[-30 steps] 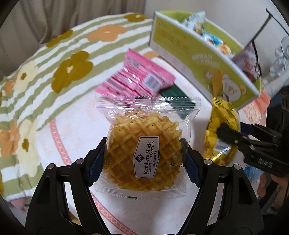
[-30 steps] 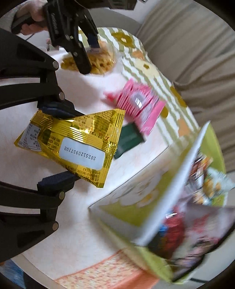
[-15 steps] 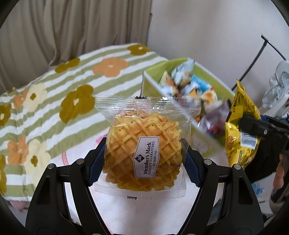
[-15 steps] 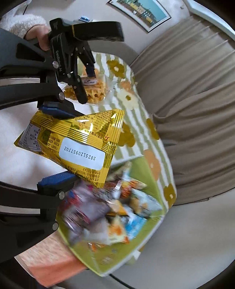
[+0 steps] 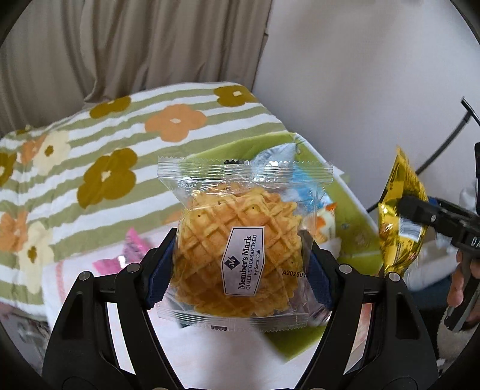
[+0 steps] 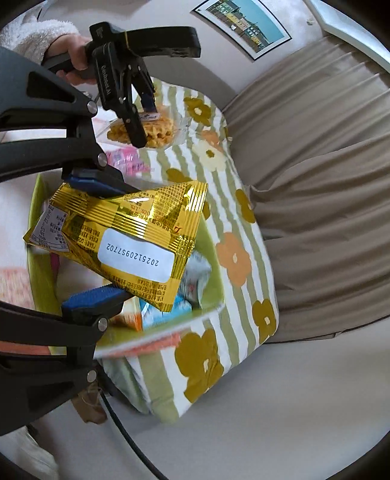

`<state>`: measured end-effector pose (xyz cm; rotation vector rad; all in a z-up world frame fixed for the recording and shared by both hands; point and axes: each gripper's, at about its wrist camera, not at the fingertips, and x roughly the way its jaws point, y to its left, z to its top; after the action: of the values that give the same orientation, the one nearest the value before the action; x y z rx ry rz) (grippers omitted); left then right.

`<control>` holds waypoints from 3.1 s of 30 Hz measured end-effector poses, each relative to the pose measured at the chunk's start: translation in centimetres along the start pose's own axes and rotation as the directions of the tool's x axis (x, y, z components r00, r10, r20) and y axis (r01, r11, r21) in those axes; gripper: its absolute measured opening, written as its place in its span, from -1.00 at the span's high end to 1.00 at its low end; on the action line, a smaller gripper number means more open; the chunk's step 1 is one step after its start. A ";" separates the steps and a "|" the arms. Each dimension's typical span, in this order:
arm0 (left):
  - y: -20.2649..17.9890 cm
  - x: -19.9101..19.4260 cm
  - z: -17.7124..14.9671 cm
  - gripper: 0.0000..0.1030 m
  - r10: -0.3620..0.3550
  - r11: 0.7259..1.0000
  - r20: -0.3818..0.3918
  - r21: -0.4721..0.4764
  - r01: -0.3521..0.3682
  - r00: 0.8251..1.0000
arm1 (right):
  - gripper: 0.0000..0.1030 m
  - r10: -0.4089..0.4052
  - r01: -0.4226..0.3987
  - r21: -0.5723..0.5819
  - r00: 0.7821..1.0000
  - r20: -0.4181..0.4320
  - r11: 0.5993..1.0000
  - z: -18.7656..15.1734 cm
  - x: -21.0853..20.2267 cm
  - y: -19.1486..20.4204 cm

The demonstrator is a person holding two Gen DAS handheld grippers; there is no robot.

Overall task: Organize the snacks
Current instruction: 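Carry the waffle and gold bag over the box and release them inside, then withdraw both tools toward the pink bag and dark green bar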

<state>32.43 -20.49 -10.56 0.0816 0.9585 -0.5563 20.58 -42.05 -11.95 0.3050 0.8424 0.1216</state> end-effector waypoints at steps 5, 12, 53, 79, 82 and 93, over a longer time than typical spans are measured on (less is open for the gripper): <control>-3.1 3.1 1.1 -0.44 0.011 1.000 -0.040 -0.028 -0.012 0.999 | 0.04 0.009 -0.011 -0.020 0.998 -0.069 1.000 0.2 1.1 -3.2; -4.8 5.9 2.7 -0.44 0.014 0.999 -0.064 -0.033 -0.016 0.998 | 0.04 0.046 -0.046 0.000 0.994 -0.102 0.999 -0.2 2.4 -5.1; 4.2 -3.6 -6.5 -0.99 0.235 0.945 -0.013 -0.233 -0.231 0.972 | -0.92 0.057 -0.059 -0.063 0.998 -0.029 0.996 0.7 3.3 -2.9; 13.0 -8.1 -9.3 -0.99 0.249 0.968 -0.012 0.026 -0.249 0.968 | -0.92 0.109 -0.119 -0.234 0.992 -0.056 0.965 -3.6 4.1 14.7; 15.1 -7.9 -8.7 -0.99 0.197 0.978 -0.025 0.068 -0.195 0.980 | -0.92 0.077 -0.094 -0.217 0.993 -0.085 0.972 -4.4 5.9 16.7; 20.2 -4.1 -6.9 -0.99 0.024 0.976 -0.114 0.216 0.001 0.993 | -0.92 -0.051 0.028 -0.150 0.987 -0.155 0.988 -8.2 12.1 22.3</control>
<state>35.16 0.65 -14.89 0.3168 1.0074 -0.6488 22.81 -16.32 -18.74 0.1408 0.9908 0.1714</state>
